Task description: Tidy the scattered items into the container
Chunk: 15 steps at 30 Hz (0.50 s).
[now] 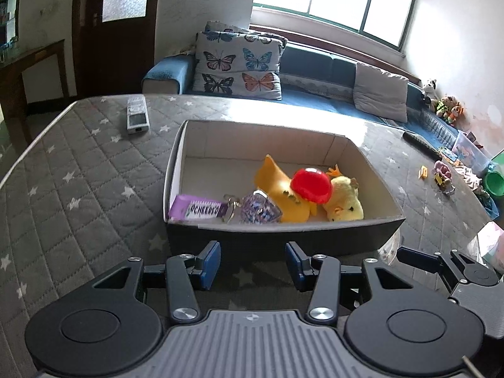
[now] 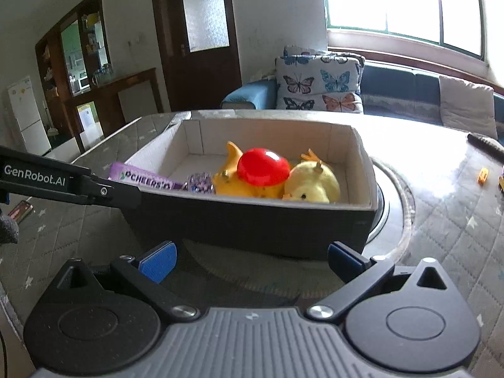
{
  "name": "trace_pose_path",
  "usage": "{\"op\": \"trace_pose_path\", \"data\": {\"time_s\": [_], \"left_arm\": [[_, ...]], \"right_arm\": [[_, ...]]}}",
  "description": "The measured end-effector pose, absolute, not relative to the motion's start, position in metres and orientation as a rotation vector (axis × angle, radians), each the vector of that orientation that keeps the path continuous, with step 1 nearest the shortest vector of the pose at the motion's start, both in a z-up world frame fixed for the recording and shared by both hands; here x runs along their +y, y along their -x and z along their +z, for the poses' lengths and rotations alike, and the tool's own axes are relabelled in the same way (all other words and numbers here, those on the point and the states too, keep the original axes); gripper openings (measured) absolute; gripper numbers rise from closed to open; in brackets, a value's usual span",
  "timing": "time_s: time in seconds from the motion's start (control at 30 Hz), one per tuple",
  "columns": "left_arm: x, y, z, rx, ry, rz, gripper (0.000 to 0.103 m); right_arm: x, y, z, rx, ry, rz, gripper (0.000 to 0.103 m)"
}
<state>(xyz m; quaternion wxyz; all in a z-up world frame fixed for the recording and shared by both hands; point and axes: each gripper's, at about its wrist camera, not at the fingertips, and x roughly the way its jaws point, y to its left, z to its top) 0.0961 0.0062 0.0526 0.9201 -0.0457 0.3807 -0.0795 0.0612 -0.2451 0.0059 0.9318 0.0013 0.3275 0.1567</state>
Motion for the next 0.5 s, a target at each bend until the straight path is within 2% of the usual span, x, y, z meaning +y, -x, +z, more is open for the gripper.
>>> {"op": "trace_pose_path", "data": {"time_s": [0.5], "left_arm": [[0.003,-0.080,0.032,0.827,0.100,-0.128,0.048]], "right_arm": [[-0.247,-0.050,-0.008,0.729,-0.035,0.283,0.103]]}}
